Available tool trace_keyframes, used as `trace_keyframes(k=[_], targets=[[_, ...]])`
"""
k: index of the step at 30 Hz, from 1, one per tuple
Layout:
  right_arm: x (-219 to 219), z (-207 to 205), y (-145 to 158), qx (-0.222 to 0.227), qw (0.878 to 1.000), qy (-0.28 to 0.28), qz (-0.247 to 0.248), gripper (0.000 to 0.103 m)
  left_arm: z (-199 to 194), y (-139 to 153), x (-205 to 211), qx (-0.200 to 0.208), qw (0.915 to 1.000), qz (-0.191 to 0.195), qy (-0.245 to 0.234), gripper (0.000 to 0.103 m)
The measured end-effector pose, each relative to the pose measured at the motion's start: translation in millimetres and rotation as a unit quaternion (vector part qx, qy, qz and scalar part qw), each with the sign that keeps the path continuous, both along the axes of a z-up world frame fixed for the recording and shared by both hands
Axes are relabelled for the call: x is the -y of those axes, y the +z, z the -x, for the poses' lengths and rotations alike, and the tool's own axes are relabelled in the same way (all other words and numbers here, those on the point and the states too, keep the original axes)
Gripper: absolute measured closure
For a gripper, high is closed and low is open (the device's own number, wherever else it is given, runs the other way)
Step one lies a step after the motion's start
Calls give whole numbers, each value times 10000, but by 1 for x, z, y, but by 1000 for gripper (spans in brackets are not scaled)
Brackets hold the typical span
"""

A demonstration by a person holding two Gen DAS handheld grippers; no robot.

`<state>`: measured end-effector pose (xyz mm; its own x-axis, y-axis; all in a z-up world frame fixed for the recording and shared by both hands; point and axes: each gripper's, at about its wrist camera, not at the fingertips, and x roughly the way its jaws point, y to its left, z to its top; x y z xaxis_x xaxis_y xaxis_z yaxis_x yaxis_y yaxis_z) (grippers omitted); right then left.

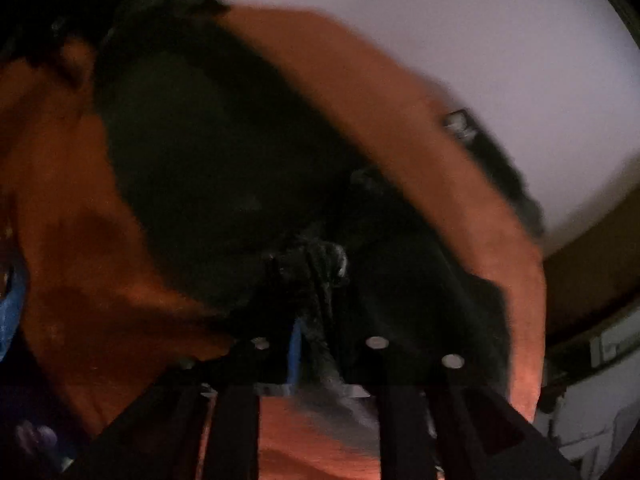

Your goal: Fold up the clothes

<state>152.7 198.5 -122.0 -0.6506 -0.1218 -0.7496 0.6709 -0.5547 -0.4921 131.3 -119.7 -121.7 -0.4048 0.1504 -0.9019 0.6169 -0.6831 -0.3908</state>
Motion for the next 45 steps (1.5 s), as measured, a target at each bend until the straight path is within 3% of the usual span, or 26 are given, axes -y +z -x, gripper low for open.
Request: trace_keyframes(k=[1,2,6,10,12,17,19,20,23,28,32,34,38,40,42,44,45], targets=[[2,-5,-1,17,10000,64,-30,58,0,1,-1,-12,10000,9,-29,24],[1,-9,2,119,9998,161,76,55,-1,1,-1,-31,10000,12,-66,24],[-19,-16,39,693,9926,273,961,53,-3,0,-3,-81,9999,-34,-141,24],[-76,16,73,933,9733,-603,2008,53,-5,-2,-8,-95,9997,-119,-189,24],[-101,33,69,994,9667,-898,2178,53,-5,-3,-12,-71,9996,-122,-265,24],[-118,58,19,2410,9447,-708,2110,53,4,3,-25,-76,9986,-114,-519,24],[-114,56,16,2373,9514,-481,1904,53,6,9,-29,-138,9975,-95,-681,24],[-116,56,21,2433,9472,-408,2049,53,7,13,-31,-178,9968,-76,-773,24],[-132,72,46,2583,9177,-442,2986,53,7,20,-38,-233,9951,51,-955,24],[-88,48,38,2270,9463,10,2303,55,4,19,-48,-152,9937,57,-1108,24],[-59,61,22,2422,9501,35,1967,60,2,17,-54,-82,9924,23,-1229,24],[-57,70,21,2660,9404,-198,2107,60,-3,17,-55,-84,9929,-154,-1173,24],[-62,91,25,3048,9082,-768,2765,59,-14,19,-56,-186,9920,-629,-1081,24],[-61,102,23,3240,8926,-1072,2945,59,-12,21,-61,-184,9912,-588,-1171,24],[-50,112,10,3453,8864,-1370,2761,59,-13,26,-63,-199,9907,-527,-1235,24],[-43,111,7,3390,8885,-1463,2726,62,-13,28,-67,-226,9904,-512,-1266,24],[-39,110,7,3315,8909,-1505,2716,76,-13,28,-70,-240,9902,-512,-1277,24]])
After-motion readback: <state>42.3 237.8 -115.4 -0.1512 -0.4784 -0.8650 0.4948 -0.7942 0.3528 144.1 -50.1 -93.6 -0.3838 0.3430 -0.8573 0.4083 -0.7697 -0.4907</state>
